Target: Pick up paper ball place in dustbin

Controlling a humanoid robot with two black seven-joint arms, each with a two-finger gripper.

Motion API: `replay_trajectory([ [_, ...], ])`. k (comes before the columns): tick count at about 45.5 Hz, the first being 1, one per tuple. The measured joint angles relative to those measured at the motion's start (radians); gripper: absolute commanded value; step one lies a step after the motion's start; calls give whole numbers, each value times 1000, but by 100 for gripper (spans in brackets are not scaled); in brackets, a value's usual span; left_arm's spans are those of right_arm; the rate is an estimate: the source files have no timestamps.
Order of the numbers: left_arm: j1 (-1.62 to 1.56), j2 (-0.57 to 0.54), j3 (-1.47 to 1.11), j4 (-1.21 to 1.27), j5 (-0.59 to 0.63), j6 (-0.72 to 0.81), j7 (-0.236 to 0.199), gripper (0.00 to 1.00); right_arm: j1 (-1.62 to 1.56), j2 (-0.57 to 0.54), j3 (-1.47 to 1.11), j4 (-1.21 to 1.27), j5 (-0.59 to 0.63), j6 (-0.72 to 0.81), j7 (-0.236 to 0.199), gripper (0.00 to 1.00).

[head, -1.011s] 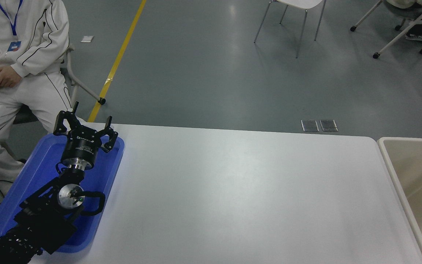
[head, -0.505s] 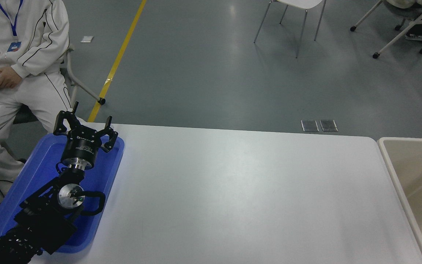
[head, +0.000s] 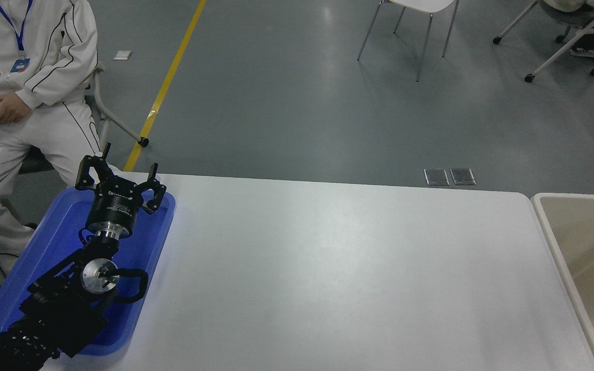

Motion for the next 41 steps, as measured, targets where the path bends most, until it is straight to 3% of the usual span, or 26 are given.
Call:
replay_trajectory([
  [26,0,0,0,0,0,1,0,100,4,7,15,1,3,-27,0,100],
  [41,0,0,0,0,0,0,0,100,20,-45,316,58,-6,-26,3,100],
])
